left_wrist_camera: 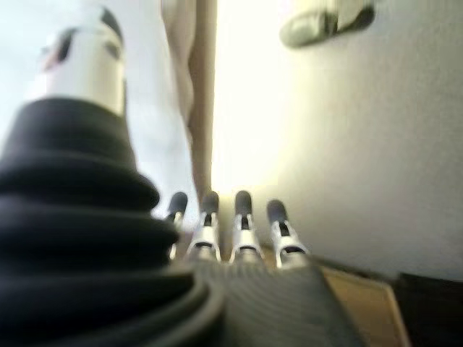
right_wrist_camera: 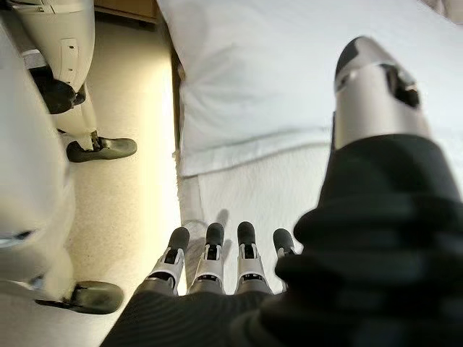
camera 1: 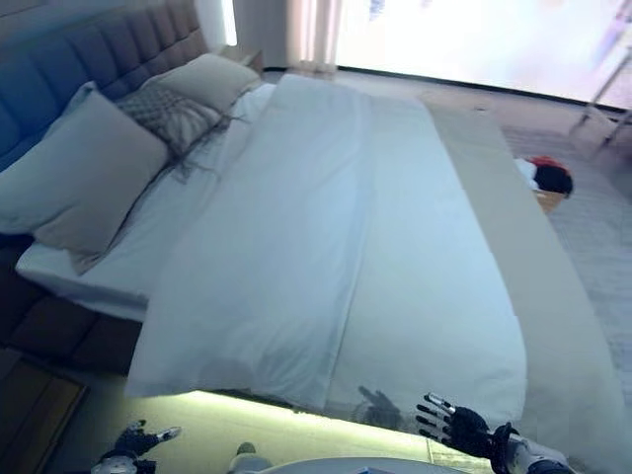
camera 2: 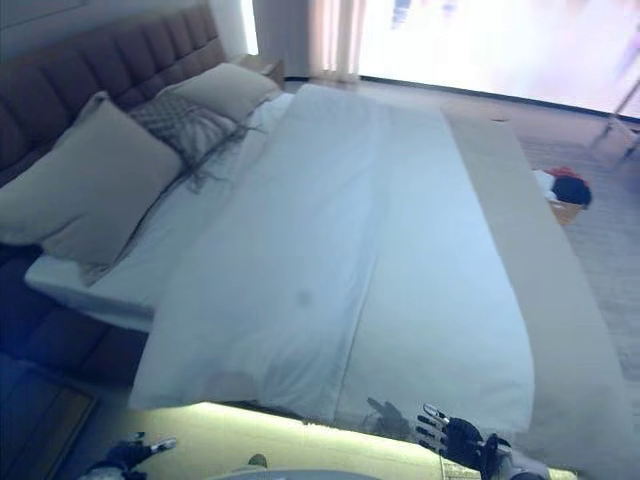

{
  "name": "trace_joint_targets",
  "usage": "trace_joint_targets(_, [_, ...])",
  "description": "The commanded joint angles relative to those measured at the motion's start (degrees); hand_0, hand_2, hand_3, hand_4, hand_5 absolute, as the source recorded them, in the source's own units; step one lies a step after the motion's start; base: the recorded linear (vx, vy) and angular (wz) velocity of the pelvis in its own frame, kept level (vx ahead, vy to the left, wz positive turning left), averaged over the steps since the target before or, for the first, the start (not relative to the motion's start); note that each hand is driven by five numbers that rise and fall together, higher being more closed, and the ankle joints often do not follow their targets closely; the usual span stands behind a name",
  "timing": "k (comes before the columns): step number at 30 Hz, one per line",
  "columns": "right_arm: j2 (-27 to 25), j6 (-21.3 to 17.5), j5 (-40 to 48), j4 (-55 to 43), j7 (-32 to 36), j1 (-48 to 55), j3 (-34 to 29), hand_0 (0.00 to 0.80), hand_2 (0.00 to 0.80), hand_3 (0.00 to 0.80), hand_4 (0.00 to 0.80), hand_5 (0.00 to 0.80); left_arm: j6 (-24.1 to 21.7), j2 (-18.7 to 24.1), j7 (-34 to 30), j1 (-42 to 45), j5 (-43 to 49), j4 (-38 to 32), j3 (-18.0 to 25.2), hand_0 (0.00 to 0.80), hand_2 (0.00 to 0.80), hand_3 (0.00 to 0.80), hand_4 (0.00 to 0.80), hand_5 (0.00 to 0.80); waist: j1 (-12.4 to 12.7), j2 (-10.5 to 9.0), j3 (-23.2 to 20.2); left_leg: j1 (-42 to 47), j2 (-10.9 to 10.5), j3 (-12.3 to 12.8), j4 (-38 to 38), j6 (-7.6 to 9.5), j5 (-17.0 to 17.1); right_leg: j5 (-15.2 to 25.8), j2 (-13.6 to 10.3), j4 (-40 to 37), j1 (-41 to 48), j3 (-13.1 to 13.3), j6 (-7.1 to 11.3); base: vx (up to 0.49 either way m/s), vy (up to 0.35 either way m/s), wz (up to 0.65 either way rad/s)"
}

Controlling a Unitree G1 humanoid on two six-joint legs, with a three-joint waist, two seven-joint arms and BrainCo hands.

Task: Make the bed neatly

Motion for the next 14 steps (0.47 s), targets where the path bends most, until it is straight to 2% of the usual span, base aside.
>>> trace_joint_targets(1, [3.5, -4.1, 6.8, 4.0, -6.7, -1.6, 0.2, 0.0, 0.0, 0.0, 0.0, 0.0, 3.2, -3.1, -2.8, -4.2, -2.3, 4.4, -2.2, 0.0, 0.0, 0.0, 0.0, 0.0, -1.2, 0.71, 0.0, 1.3, 0.6, 0.7, 0.1, 2.38, -3.9, 4.1, -3.4, -0.6, -3.2, -0.6, 1.74, 0.032, -0.061, -0.35])
trace_joint_targets(3, [5.9, -5.8, 6.1, 7.6, -11.0, -1.0, -1.4, 0.0, 0.0, 0.0, 0.0, 0.0, 4.3, -5.6, -4.1, -5.1, -1.1, 5.3, -3.6, 0.0, 0.0, 0.0, 0.0, 0.0, -2.7, 1.1, -0.2, 1.9, 0.9, 1.9, 0.1, 2.38, -4.0, 4.0, -2.8, -0.6, -3.3, 0.8, 1.49, 0.031, -0.046, -0.38])
trace_joint_targets(6, [7.9, -4.4, 6.1, 12.1, -14.9, 0.0, -3.9, 0.0, 0.0, 0.0, 0.0, 0.0, 5.1, -9.3, -4.0, -5.9, -3.1, 5.9, -6.1, 0.0, 0.0, 0.0, 0.0, 0.0, -4.5, 1.64, 0.0, 2.7, 1.1, 3.1, 0.1, 2.48, -4.2, 4.0, -2.3, -0.6, -3.3, 2.4, 1.38, 0.03, -0.049, -0.33])
trace_joint_targets(11, [9.8, -4.9, 4.8, 13.9, -17.5, 0.3, -3.0, 0.0, 0.0, 0.0, 0.0, 0.0, 7.2, -12.4, -5.7, -6.9, -3.4, 6.3, -8.1, 0.0, 0.0, 0.0, 0.0, 0.0, -5.4, 1.99, 0.3, 3.4, 1.1, 3.3, 0.1, 2.47, -4.3, 3.9, -2.0, -0.6, -3.0, 3.4, 1.08, 0.034, -0.056, -0.29])
trace_joint_targets(14, [10.3, -5.8, 5.6, 13.8, -18.7, 0.1, -2.4, 0.0, 0.0, 0.0, 0.0, 0.0, 7.6, -13.8, -5.0, -6.4, -4.9, 6.4, -9.1, 0.0, 0.0, 0.0, 0.0, 0.0, -5.5, 2.04, 0.3, 3.7, 1.1, 3.1, 0.1, 2.52, -4.4, 3.8, -1.7, -0.6, -2.8, 3.7, 1.0, 0.025, -0.047, -0.06])
